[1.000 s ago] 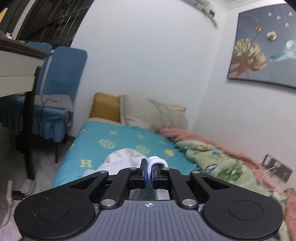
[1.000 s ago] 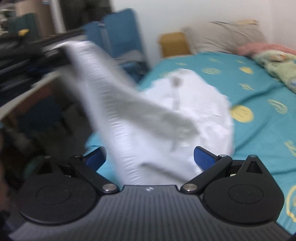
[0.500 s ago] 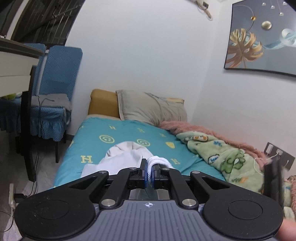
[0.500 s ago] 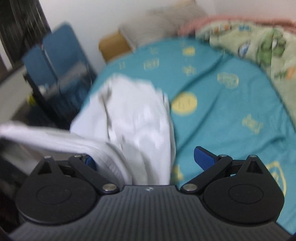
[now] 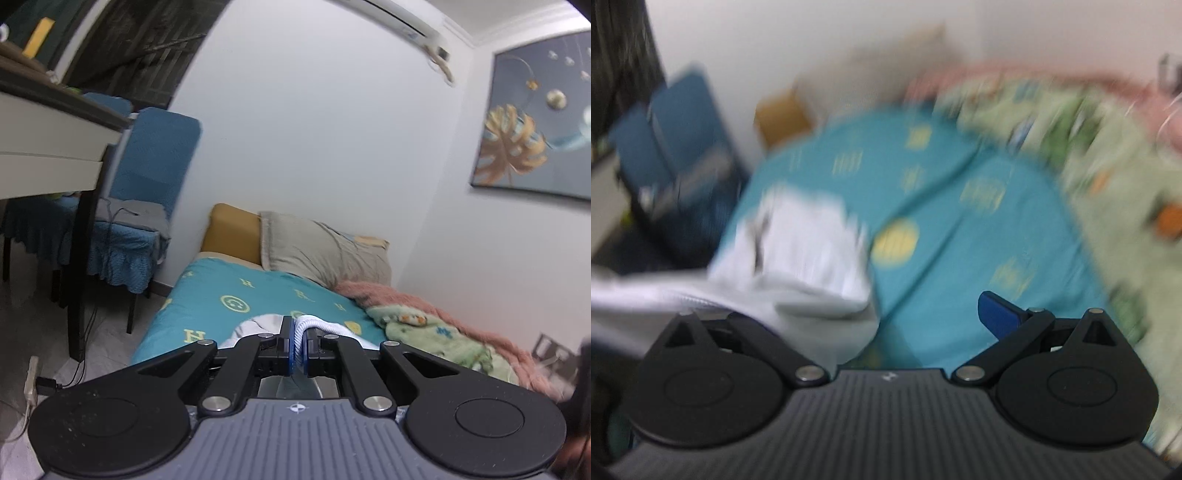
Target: Fold clothes
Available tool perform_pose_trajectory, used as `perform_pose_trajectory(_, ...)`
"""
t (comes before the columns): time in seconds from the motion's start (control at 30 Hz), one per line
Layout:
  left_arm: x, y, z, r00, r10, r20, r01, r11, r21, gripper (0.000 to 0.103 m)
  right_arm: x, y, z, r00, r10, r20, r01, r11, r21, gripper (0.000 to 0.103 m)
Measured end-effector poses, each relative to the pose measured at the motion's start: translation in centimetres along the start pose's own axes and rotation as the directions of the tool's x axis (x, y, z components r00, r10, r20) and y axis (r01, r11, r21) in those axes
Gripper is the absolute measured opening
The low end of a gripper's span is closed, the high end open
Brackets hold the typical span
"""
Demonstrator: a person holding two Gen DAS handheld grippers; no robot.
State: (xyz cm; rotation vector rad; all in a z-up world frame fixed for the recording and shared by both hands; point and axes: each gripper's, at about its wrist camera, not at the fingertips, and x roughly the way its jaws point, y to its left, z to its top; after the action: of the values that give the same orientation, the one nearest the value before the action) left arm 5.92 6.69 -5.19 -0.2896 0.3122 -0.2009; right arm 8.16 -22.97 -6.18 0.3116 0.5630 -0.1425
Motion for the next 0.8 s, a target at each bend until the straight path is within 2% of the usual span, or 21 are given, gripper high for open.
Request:
perform_pose_trajectory(0.07,0.5,-0.5,-0.6,0.999,-0.003,-0.039,0.004,1.0,0.022,0.004,-1.1,-0.8,1.1,0.996,-0.032,0.085,0.032,0.999,0.001,0.103)
perform_pose_trajectory(0.17,1.2,-1.2,-1.6,0.995,-0.005,-0.098,0.011,0.998,0.056,0.004,-0.8,-1.4,1.5,0.995,-0.047,0.092,0.047,0.999,-0.004,0.103)
perform_pose_trajectory(0.33,2.4,-2.3,-3.2,0.981,-0.005,-0.195,0.027,0.994,0.11,0.005,2.2,-2.9,1.0,0.997,0.023,-0.07,-0.018,0.997,0.081,0.101)
perform_pose_trajectory(0.47,3.4,-1.8,-4.6,0.963,0.008,-0.269,0.032,0.989,0.144,0.007,3.3,-2.9,0.1,0.99,0.041,-0.137,-0.024,0.992,0.124,0.101)
perform_pose_trajectory(0.57,3.7,-2.0,-5.4,0.957,0.027,-0.288,0.03,0.981,0.193,0.011,4.2,-3.1,-0.4,0.984,0.042,-0.175,-0.016,0.989,0.149,0.101)
perform_pose_trajectory(0.67,3.9,-2.7,-5.9,0.956,0.043,-0.29,0.035,0.966,0.257,0.022,5.1,-3.6,-0.9,0.975,0.056,-0.215,-0.015,0.983,0.185,0.101)
perform_pose_trajectory(0.73,4.0,-3.5,-6.2,0.959,0.058,-0.278,0.036,0.946,0.322,0.043,5.5,-3.9,-1.2,0.97,0.064,-0.234,-0.016,0.979,0.205,0.101)
perform_pose_trajectory(0.77,3.9,-3.9,-6.3,0.961,0.069,-0.268,0.033,0.933,0.359,0.048,5.6,-3.9,-1.2,0.969,0.067,-0.237,-0.017,0.978,0.209,0.101)
perform_pose_trajectory(0.8,3.8,-4.5,-6.7,0.962,0.077,-0.262,0.038,0.912,0.408,0.058,5.6,-3.9,-1.3,0.968,0.07,-0.24,-0.018,0.977,0.212,0.101)
